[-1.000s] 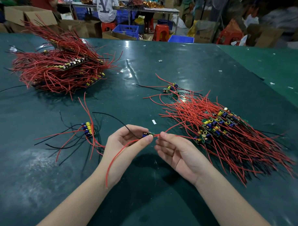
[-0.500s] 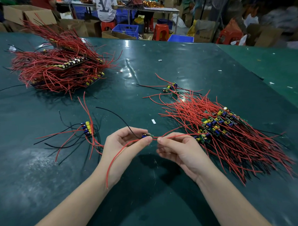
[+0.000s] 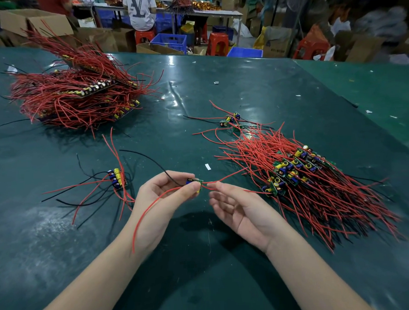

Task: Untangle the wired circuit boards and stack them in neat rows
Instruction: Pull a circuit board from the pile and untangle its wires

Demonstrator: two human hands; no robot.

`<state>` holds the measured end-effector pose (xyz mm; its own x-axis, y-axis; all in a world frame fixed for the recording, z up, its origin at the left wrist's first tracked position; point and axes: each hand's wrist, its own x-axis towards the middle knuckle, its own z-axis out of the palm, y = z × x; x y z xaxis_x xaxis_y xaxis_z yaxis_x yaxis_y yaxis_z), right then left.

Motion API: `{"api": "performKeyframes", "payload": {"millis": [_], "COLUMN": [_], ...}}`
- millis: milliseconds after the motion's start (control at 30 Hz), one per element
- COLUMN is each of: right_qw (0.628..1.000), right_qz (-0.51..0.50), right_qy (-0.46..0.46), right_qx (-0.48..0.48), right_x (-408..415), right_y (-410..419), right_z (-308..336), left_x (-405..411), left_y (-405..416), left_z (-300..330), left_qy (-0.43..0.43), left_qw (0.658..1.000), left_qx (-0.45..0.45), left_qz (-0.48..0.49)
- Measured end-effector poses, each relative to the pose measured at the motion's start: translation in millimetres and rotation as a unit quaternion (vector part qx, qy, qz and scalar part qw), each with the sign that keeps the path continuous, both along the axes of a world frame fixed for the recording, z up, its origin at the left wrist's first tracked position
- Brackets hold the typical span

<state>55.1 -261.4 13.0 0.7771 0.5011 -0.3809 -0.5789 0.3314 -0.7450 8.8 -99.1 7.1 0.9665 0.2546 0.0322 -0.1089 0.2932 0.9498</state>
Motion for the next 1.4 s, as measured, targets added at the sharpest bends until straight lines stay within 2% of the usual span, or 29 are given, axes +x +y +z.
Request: {"api": "performKeyframes", "payload": {"millis": [133, 500, 767, 967, 1200, 1267, 1400], "right_qw": [0.999, 0.994, 0.987, 0.985, 0.947, 0.952, 0.973], "right_qz": [-0.010, -0.093, -0.123, -0.123, -0.155, -0.151, -0.146], "right_qy": [0.016, -0.027, -0.101, -0.120, -0.228, -0.216, -0.165], "right_qx": [0.043, 0.057, -0.028, -0.022, -0.164, -0.156, -0.070], "right_x": [2, 11, 14, 18, 16, 17, 20], "right_y": [-3, -13, -21, -25, -26, -27, -30], "right_z": [3, 5, 7, 7, 4, 5, 7], "left_x": [0, 1, 3, 5, 4, 4, 5], "left_y": [2, 4, 6, 11, 9, 9, 10], "left_z": [1, 2, 1, 3, 0, 0, 3], "left_qy": [-0.007, -0.009, 0.000, 0.000, 0.010, 0.006, 0.000], "left_qw": [0.999, 0.997, 0.997, 0.996, 0.999, 0.998, 0.994], "left_qx": [-0.029, -0.076, -0.073, -0.082, -0.040, -0.053, -0.106], "left_qz": [-0.018, -0.005, 0.004, 0.027, 0.032, 0.033, 0.002]}}
